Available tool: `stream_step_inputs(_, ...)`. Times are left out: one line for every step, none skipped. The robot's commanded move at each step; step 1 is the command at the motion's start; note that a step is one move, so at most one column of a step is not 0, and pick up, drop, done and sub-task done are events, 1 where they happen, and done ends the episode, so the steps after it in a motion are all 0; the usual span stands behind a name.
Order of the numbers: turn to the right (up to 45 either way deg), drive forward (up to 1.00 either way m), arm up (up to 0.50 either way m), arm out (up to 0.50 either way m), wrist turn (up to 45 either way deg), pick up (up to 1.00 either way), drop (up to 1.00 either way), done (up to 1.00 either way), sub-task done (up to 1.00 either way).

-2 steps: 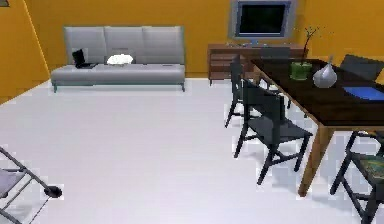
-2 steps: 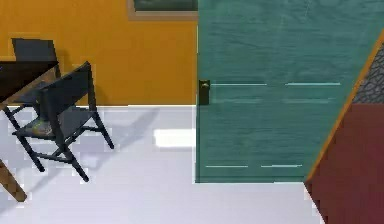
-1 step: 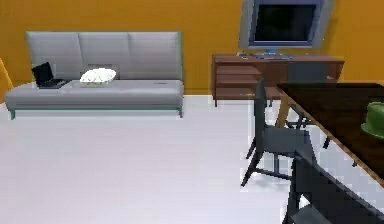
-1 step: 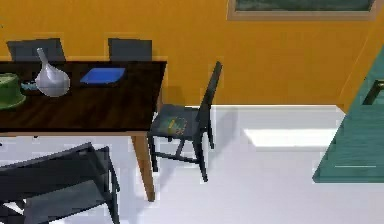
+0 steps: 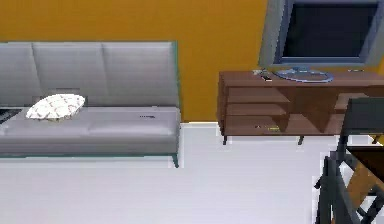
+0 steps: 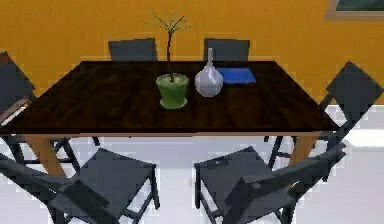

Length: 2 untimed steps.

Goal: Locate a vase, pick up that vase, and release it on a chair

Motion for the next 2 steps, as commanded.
stream_step_inputs(45.0,0.0,0.0,0.0,0.0,0.0,0.0,0.0,0.0)
stream_step_inputs(30.0,0.0,0.0,0.0,0.0,0.0,0.0,0.0,0.0)
